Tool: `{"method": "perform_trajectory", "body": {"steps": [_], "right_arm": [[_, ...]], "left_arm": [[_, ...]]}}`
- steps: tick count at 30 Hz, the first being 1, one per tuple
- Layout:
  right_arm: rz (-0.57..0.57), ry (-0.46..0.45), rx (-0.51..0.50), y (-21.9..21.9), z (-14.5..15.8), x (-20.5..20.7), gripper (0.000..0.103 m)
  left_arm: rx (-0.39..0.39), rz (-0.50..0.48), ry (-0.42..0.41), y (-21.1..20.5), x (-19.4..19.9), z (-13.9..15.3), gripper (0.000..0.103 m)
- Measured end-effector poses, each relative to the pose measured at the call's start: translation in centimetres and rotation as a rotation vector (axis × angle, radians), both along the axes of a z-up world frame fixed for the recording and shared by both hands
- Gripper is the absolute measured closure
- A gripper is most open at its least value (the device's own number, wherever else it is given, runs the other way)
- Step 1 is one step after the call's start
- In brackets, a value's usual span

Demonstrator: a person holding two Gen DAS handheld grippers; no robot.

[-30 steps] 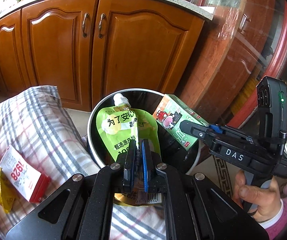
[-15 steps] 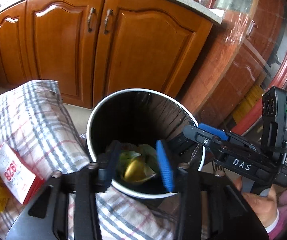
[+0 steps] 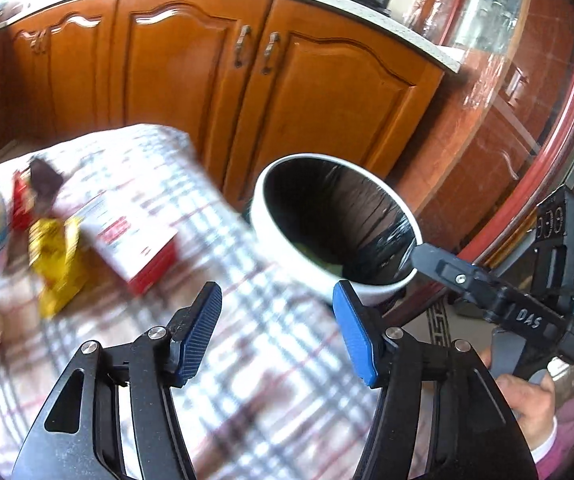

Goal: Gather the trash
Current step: 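Move both open tools back toward the remaining trash on the table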

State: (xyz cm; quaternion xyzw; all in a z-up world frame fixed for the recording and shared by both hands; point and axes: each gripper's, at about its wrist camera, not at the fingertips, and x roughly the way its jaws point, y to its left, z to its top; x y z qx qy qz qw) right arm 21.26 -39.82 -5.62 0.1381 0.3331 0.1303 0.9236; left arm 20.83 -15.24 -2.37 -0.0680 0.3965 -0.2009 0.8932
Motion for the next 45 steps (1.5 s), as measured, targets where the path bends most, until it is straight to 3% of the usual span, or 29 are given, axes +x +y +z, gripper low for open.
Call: {"method": "perform_trajectory", "body": {"steps": [13,31,37,42,45], "right_arm": [[0.160,-0.007,-0.015,7.6,-0.3,-3.5,0.009],[0.317,0.020,-0.003,16.7,-0.8,-4.0,0.009],[0.379,0.037,0.002,21.1,-1.1,-3.5,0.023],[0.415,0.069,0.010,24.8,-1.7,-2.0,0.044],[0.433,0.093,0.021,26.7,-2.3,-0.6,0.048]], "left_arm": [[0.025,0.146,0.008,8.9,-5.2,-1.7,0.043],[0.057,0.308,-0.003,19.1,-6.7,-2.0,0.043],[0.092,0.355,-0.001,23.7,-5.5,-1.9,0.043],[0.113,0.389,0.002,26.8,-3.7,-2.0,0.037],[0.108,0.403,0.010,28.8,-2.2,-2.2,0.034]]}}
